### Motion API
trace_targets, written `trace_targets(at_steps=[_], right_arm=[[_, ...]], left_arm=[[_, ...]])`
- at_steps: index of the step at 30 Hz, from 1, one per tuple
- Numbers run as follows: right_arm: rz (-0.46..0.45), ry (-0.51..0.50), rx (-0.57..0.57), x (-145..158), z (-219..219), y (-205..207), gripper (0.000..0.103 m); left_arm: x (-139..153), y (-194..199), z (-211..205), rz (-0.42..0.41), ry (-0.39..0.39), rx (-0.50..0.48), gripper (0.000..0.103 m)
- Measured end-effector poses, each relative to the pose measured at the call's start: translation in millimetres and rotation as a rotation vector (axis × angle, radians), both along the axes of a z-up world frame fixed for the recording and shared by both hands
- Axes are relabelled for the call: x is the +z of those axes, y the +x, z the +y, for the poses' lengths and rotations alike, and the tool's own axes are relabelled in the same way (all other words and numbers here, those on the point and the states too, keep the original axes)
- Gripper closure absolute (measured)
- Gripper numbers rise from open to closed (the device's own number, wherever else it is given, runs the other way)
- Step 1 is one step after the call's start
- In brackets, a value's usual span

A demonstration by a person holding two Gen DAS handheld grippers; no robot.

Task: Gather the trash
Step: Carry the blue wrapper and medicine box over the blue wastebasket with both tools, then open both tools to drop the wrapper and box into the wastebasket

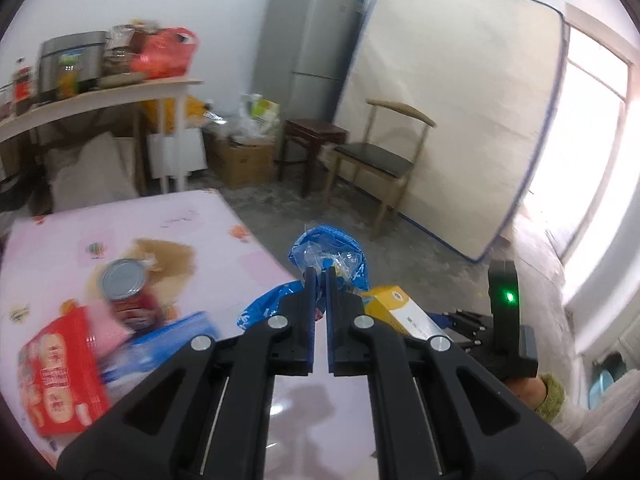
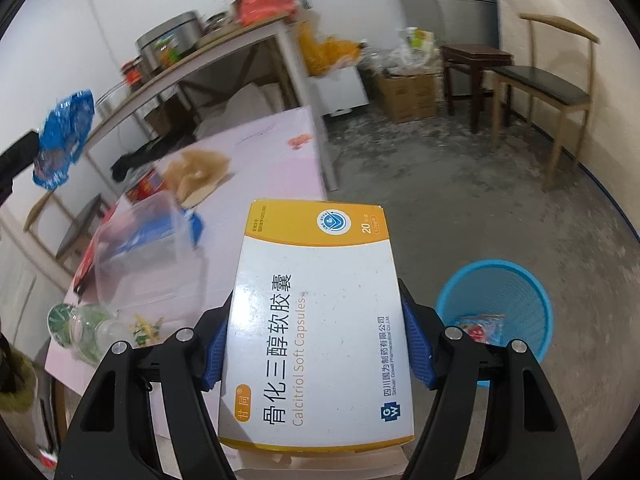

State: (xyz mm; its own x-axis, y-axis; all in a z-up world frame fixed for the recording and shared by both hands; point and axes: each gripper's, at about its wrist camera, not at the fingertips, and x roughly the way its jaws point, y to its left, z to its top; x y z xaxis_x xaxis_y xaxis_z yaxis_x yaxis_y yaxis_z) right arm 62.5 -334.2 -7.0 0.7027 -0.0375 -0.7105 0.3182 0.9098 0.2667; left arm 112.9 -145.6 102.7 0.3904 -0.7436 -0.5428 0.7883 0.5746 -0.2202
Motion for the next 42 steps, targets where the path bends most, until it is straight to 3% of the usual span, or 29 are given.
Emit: trace_targets(at_steps=[6,12,16,21,27,30,36,42], right_arm=[[0.02,0.045,-0.14,-11,-49,-33,0.034],[0.074,0.163,-0.312,-50,-101,-70,0.034],[0.109,0.298,-0.44,-88,-136,-97,0.034],[0.114,0.46,-0.579,-133,-166,-132,0.034],[0.095,0.547,-0.633,-162,-184,-144,0.034],[0.082,0.557,-0.626,-168,-194,-141,0.034],[0.103,0.571,-0.607,-186,-211,-134,0.034],[0.145,0.574,-0.562,-199,-224,-110,0.034]], left_arm=[[-29,-5,-67,0.085,0.062,-0.064,0.1],[-62,1,-132,0.18,0.148,-0.112,0.1],[-93,15,-183,0.338,0.209,-0.166,0.1],[-123,12,-241,0.392,0.302,-0.22,0.1],[-160,8,-309,0.402,0.413,-0.245,0.097],[-172,12,-328,0.391,0.44,-0.225,0.071],[-170,17,-318,0.363,0.457,-0.181,0.069],[-129,19,-266,0.275,0.398,-0.154,0.066]])
